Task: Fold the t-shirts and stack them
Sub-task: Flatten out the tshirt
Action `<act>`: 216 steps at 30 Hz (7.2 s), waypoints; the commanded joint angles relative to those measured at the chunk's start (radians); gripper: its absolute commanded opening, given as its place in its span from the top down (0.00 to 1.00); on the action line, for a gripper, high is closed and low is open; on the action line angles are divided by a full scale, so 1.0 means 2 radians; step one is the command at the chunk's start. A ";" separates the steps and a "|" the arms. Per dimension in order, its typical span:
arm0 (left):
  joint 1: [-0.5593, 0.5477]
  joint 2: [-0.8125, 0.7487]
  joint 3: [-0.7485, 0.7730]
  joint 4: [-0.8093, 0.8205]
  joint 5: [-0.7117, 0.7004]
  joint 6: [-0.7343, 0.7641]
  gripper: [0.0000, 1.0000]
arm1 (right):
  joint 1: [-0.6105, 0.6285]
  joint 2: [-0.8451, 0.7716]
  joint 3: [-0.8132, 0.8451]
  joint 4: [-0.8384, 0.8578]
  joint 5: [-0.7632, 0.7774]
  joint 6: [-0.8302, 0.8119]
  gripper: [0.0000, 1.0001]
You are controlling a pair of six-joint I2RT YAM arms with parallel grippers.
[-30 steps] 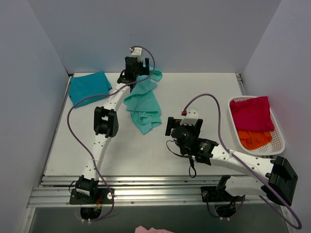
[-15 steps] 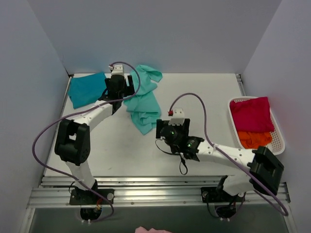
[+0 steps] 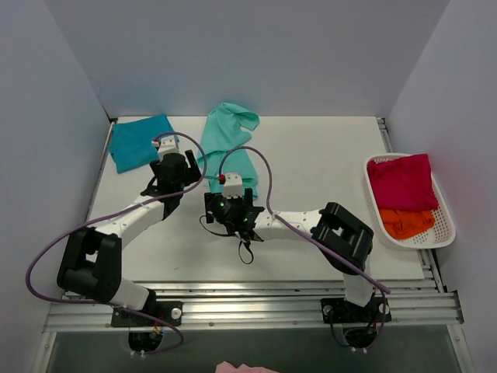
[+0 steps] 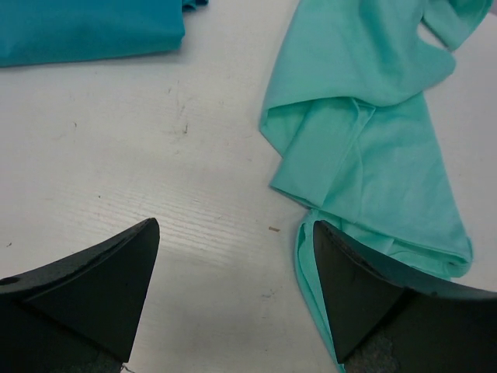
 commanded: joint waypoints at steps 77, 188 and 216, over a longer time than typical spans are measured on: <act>-0.171 0.287 0.262 0.175 0.415 -0.033 0.06 | -0.269 -0.390 -0.176 -0.197 0.116 0.049 1.00; -0.111 -0.431 0.126 -0.009 0.104 0.106 0.98 | -0.394 -0.412 0.159 -0.037 -0.245 -0.094 1.00; 0.119 0.410 0.497 -0.017 0.180 0.044 0.06 | -0.427 0.288 0.418 0.057 -0.145 -0.021 0.00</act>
